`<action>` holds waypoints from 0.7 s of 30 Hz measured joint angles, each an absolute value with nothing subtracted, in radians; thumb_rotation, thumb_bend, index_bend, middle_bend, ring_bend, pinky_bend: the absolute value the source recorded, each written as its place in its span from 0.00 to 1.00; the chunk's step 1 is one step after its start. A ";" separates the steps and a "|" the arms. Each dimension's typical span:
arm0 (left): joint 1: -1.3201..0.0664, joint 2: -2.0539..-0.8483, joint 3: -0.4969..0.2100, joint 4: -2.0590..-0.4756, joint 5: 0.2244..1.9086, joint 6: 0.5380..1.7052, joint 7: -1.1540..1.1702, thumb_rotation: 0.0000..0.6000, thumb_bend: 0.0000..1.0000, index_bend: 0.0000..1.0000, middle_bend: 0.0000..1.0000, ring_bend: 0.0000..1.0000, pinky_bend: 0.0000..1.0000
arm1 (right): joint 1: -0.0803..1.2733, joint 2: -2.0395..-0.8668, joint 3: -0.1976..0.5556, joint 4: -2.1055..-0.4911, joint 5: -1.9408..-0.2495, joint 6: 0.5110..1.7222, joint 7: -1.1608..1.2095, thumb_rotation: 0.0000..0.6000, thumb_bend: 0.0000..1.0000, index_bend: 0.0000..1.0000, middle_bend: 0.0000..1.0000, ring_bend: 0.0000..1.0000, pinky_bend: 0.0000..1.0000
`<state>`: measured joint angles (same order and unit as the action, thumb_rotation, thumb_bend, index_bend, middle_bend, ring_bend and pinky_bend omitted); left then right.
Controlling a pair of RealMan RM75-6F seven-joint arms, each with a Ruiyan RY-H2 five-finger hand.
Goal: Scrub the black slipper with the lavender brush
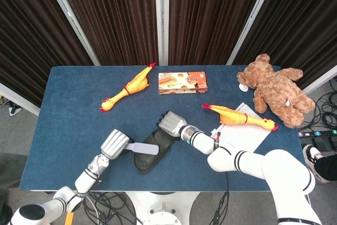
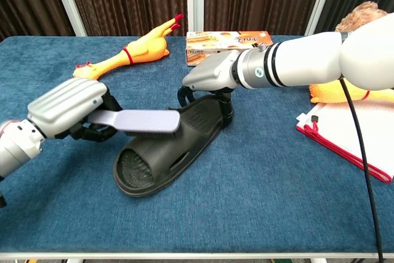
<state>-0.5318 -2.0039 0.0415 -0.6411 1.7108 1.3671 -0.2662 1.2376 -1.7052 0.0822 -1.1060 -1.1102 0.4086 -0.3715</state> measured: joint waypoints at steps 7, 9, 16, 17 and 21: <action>-0.505 -1.983 0.106 -0.677 1.737 1.370 -0.294 1.00 0.55 1.00 1.00 0.98 1.00 | 1.244 -1.706 0.072 -1.104 -1.101 0.415 -0.370 1.00 0.09 0.47 0.36 0.16 0.24; -0.496 -1.969 0.111 -0.706 1.740 1.384 -0.292 1.00 0.55 1.00 1.00 0.98 1.00 | 1.245 -1.704 0.068 -1.108 -1.099 0.417 -0.371 1.00 0.09 0.47 0.36 0.16 0.24; -0.505 -1.926 0.053 -0.792 1.715 1.424 -0.295 1.00 0.55 1.00 1.00 0.98 1.00 | 1.249 -1.697 0.058 -1.120 -1.085 0.424 -0.379 1.00 0.09 0.47 0.36 0.16 0.24; -0.514 -1.922 0.036 -0.800 1.704 1.420 -0.295 1.00 0.55 1.00 1.00 0.98 1.00 | 1.250 -1.696 0.057 -1.123 -1.081 0.426 -0.381 1.00 0.09 0.47 0.36 0.16 0.24; -0.544 -1.923 0.001 -0.802 1.673 1.377 -0.291 1.00 0.55 1.00 1.00 0.98 1.00 | 1.254 -1.691 0.053 -1.134 -1.070 0.433 -0.389 1.00 0.09 0.47 0.35 0.16 0.24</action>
